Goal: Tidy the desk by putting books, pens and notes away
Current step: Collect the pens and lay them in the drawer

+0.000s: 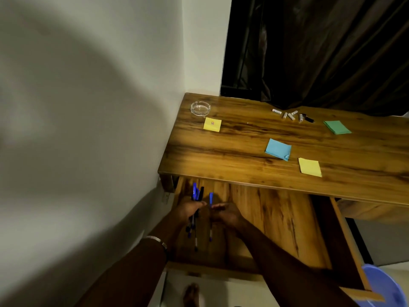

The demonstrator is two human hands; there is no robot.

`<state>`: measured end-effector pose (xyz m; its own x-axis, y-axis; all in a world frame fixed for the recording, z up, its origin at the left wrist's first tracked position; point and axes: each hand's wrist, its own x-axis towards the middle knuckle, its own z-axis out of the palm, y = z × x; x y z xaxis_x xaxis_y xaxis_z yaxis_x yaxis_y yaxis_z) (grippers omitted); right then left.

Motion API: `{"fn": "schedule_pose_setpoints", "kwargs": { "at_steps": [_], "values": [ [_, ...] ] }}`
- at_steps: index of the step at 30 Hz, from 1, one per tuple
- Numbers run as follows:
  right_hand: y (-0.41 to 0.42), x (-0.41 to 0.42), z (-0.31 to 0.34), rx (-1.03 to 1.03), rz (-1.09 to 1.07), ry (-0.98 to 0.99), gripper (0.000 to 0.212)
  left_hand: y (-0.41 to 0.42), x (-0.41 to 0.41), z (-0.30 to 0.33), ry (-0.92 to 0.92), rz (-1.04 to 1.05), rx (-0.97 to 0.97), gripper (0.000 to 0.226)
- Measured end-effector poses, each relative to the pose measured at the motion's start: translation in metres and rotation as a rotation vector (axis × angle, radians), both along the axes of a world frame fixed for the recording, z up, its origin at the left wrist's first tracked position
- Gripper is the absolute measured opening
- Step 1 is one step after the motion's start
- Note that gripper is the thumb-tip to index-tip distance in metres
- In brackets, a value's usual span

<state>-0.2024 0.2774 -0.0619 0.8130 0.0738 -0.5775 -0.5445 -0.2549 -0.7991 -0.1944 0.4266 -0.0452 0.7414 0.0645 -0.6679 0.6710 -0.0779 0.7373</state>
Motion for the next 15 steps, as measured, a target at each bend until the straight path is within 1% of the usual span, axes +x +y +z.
{"fn": "schedule_pose_setpoints", "kwargs": {
  "at_steps": [2, 4, 6, 11, 13, 15],
  "values": [
    [0.002, 0.001, -0.010, -0.079, 0.026, 0.021, 0.026, 0.007, 0.005, -0.004, 0.006, -0.002, -0.014, 0.009],
    [0.006, -0.001, -0.021, -0.100, 0.043, 0.069, 0.023, 0.014, 0.009, -0.005, 0.048, -0.012, -0.054, 0.014],
    [0.012, -0.005, -0.027, -0.128, 0.073, 0.135, 0.021, 0.018, 0.012, -0.005, 0.070, -0.009, -0.100, 0.009],
    [0.031, -0.017, -0.049, -0.221, 0.080, 0.211, 0.021, 0.024, 0.014, -0.008, 0.116, 0.040, -0.200, 0.011],
    [0.036, -0.018, -0.059, -0.299, 0.114, 0.184, 0.023, 0.027, 0.014, -0.010, 0.129, 0.053, -0.234, 0.009],
    [0.041, -0.016, -0.063, -0.327, 0.149, 0.113, 0.020, 0.029, 0.013, -0.011, 0.136, 0.071, -0.249, 0.010]
  ]
}}
